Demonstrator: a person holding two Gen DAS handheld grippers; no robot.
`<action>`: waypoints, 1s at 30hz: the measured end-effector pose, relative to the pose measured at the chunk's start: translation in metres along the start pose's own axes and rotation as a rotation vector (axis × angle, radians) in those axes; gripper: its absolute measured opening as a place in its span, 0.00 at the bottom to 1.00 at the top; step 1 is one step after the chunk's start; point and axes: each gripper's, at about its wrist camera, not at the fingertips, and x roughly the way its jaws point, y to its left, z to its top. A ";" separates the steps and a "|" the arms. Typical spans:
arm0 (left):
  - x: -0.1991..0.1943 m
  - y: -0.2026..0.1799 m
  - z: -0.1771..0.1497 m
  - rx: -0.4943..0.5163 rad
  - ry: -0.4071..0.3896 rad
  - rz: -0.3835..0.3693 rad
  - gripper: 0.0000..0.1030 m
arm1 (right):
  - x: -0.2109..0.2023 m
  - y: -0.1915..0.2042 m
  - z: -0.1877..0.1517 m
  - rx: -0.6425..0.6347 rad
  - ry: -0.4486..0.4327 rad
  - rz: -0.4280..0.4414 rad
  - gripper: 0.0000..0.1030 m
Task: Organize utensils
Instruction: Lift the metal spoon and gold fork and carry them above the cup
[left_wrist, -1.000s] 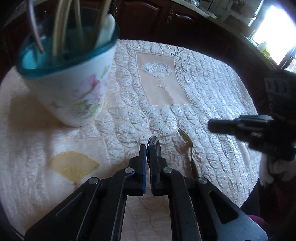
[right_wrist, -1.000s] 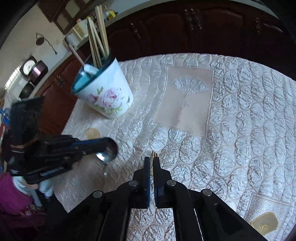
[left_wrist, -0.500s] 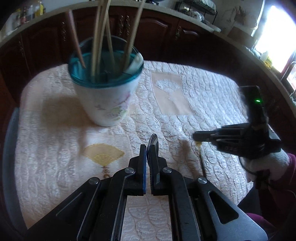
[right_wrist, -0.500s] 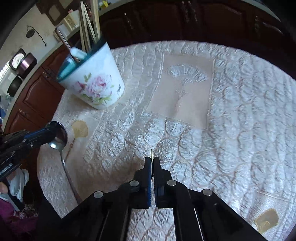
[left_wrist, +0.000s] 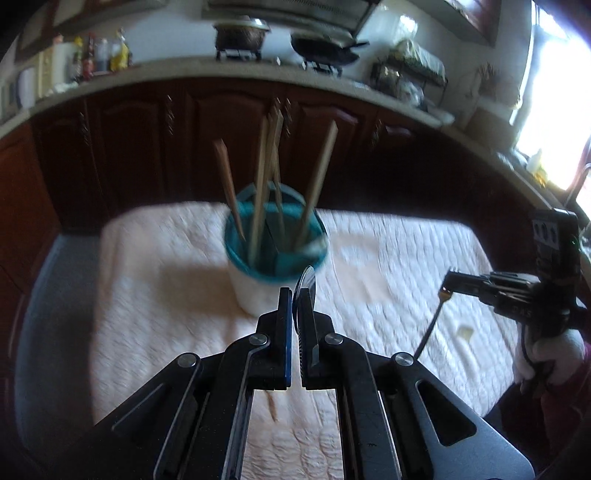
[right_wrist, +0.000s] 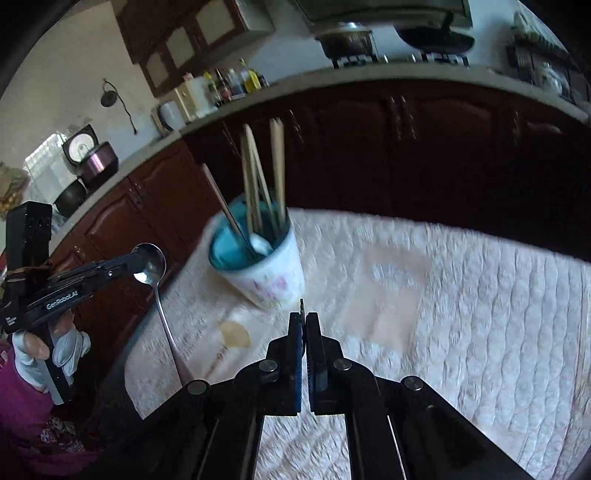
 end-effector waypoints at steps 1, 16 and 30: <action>-0.005 0.003 0.007 -0.007 -0.017 0.015 0.01 | -0.002 0.005 0.008 -0.006 -0.017 0.001 0.02; 0.007 0.033 0.072 -0.025 -0.201 0.237 0.01 | 0.034 0.062 0.103 -0.098 -0.154 -0.083 0.02; 0.057 0.033 0.086 0.083 -0.265 0.403 0.01 | 0.097 0.070 0.130 -0.198 -0.147 -0.210 0.02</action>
